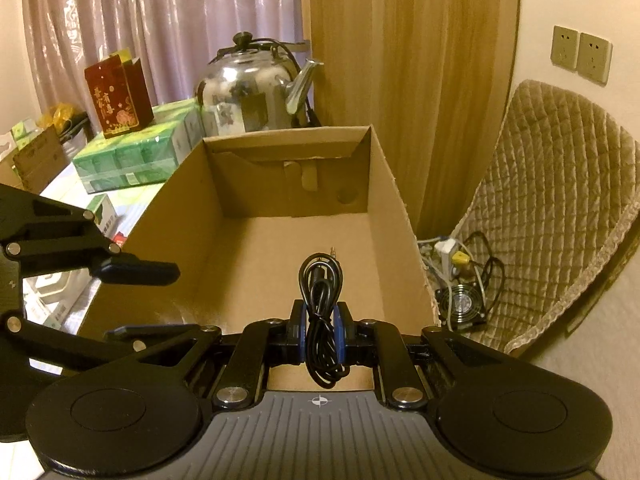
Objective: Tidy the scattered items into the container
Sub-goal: 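Open both tools to drop the cable and clear box into the cardboard box, then move both tools back toward the remaining items on the table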
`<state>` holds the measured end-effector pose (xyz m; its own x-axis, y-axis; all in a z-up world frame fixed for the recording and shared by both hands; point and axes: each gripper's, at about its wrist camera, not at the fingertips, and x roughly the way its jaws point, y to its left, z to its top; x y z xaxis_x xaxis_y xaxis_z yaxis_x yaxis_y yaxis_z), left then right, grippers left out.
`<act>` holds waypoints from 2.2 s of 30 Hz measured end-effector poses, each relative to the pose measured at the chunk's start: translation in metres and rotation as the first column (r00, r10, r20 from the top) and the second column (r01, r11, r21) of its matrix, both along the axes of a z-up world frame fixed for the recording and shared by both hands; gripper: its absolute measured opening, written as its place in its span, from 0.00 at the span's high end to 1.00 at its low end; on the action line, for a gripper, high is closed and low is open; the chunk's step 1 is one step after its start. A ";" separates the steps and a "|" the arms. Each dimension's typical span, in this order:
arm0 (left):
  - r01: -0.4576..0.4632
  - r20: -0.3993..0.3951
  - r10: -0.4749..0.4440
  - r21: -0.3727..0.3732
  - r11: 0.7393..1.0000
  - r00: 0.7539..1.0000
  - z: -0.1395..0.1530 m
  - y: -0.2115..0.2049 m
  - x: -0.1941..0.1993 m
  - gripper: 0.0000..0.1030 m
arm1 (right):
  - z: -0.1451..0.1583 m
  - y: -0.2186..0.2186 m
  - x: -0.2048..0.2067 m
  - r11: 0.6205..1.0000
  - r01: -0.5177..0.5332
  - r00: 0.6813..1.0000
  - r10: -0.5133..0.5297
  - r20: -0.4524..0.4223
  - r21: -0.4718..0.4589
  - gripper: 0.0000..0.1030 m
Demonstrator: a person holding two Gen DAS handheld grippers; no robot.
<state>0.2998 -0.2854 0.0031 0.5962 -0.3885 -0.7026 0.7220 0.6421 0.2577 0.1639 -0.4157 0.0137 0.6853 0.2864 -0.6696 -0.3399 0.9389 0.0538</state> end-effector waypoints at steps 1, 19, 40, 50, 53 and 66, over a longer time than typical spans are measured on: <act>0.004 0.004 -0.004 0.001 1.000 1.000 0.000 -0.001 0.000 0.70 | 0.000 0.000 0.000 1.000 0.000 1.000 0.000 -0.001 0.000 0.90; -0.088 0.045 0.092 -0.089 0.992 0.995 0.029 0.041 -0.019 0.68 | -0.007 0.021 0.000 0.999 -0.033 0.999 0.032 -0.043 -0.022 0.89; -0.180 0.034 0.187 -0.141 0.973 0.982 0.047 0.078 -0.050 0.64 | 0.040 0.038 -0.056 0.999 -0.039 0.998 0.037 0.060 0.028 0.41; -0.284 0.028 0.293 -0.172 0.943 0.956 0.062 0.125 -0.101 0.60 | 0.060 0.073 -0.109 0.995 -0.100 0.990 0.098 0.098 0.022 0.33; -0.320 0.026 0.329 -0.176 0.931 0.944 0.063 0.141 -0.118 0.57 | 0.062 0.084 -0.122 0.993 -0.119 0.988 0.116 0.101 0.023 0.31; -0.464 -0.023 0.467 -0.175 0.869 0.884 0.043 0.208 -0.169 0.38 | 0.054 0.132 -0.154 0.974 -0.224 0.971 0.221 0.091 0.023 0.16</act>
<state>0.1306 -0.0776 0.0466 0.7504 -0.1748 -0.6374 0.3246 0.9375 0.1251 0.0097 -0.2833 0.0679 0.6571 0.4590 -0.5980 -0.5449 0.8373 0.0439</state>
